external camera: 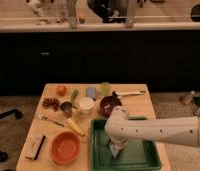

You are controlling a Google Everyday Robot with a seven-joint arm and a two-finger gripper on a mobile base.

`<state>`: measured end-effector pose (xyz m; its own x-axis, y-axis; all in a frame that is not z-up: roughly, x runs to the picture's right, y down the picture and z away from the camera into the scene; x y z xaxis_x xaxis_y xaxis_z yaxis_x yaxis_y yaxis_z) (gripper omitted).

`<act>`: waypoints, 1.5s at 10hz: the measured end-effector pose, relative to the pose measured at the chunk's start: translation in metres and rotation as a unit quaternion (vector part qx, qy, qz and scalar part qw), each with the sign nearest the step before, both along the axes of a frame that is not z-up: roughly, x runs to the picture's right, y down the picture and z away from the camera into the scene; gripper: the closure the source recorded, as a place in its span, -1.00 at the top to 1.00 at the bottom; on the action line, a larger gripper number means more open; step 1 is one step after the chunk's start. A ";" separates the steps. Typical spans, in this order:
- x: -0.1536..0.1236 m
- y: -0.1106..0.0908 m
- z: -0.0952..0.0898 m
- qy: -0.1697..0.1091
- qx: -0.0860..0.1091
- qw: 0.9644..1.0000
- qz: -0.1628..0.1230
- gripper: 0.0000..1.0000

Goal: Place towel in table surface

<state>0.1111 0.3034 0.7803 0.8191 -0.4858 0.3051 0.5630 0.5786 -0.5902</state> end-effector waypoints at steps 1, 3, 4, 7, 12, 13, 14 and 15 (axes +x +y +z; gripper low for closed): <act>-0.002 -0.002 -0.001 -0.001 0.000 1.000 -0.001 -0.69; 0.001 0.002 -0.004 0.002 -0.004 1.000 -0.005 -0.99; 0.002 0.002 -0.004 0.002 -0.004 1.000 -0.005 -1.00; -0.003 -0.011 -0.021 -0.010 0.027 1.000 -0.006 -1.00; -0.028 -0.091 -0.092 -0.040 0.100 0.994 0.014 -1.00; -0.038 -0.102 -0.093 -0.044 0.104 0.993 0.015 -1.00; -0.054 -0.116 -0.089 -0.046 0.109 0.993 0.017 -1.00; -0.063 -0.126 -0.083 -0.045 0.106 0.993 0.017 -1.00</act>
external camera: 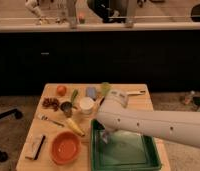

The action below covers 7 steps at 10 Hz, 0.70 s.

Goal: Place towel in table surface

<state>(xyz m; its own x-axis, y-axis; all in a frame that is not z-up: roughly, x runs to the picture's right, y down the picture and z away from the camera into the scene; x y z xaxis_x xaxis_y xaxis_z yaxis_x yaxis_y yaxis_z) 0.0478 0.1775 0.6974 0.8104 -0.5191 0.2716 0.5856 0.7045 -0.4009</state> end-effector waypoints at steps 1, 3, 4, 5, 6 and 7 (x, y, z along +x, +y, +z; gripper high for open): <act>-0.012 -0.014 0.010 -0.004 -0.006 1.000 0.004 -1.00; -0.017 -0.029 0.021 -0.004 -0.021 1.000 0.009 -1.00; -0.018 -0.032 0.023 -0.005 -0.024 1.000 0.010 -1.00; -0.018 -0.032 0.023 -0.004 -0.024 1.000 0.010 -1.00; -0.017 -0.031 0.023 -0.004 -0.024 1.000 0.010 -1.00; -0.017 -0.031 0.023 -0.004 -0.025 1.000 0.010 -1.00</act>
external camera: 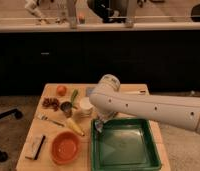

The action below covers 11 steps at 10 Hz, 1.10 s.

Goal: Place towel in table surface

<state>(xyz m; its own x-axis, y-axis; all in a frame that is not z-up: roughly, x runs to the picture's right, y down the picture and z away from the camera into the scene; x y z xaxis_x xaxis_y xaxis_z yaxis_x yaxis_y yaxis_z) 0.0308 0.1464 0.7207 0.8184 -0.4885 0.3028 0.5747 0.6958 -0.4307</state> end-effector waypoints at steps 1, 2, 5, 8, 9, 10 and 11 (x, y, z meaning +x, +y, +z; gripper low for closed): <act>0.000 0.001 0.000 0.000 -0.001 1.000 -0.001 -1.00; 0.000 0.001 0.001 0.000 -0.001 1.000 -0.001 -1.00; 0.017 -0.014 0.019 0.024 0.005 0.999 0.021 -1.00; 0.036 -0.039 0.045 0.052 0.011 0.998 0.040 -1.00; 0.048 -0.045 0.050 0.067 0.014 0.996 0.050 -1.00; 0.058 -0.049 0.054 0.080 0.017 0.995 0.059 -1.00; 0.065 -0.053 0.057 0.090 0.020 0.994 0.066 -1.00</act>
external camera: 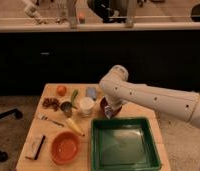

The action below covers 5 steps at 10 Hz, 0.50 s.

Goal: Place towel in table surface

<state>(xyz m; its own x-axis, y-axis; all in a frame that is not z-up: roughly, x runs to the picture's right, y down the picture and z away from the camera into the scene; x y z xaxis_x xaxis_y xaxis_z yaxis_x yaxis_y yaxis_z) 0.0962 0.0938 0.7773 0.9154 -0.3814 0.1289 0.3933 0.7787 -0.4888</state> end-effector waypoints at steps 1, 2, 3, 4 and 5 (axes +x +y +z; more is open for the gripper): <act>0.008 -0.004 0.003 0.009 0.003 1.000 0.008 -1.00; 0.015 -0.007 0.005 0.018 0.004 1.000 0.015 -1.00; 0.021 -0.009 0.008 0.023 0.004 1.000 0.020 -1.00; 0.027 -0.010 0.012 0.029 0.003 0.999 0.026 -1.00; 0.035 -0.011 0.016 0.036 0.001 0.999 0.031 -1.00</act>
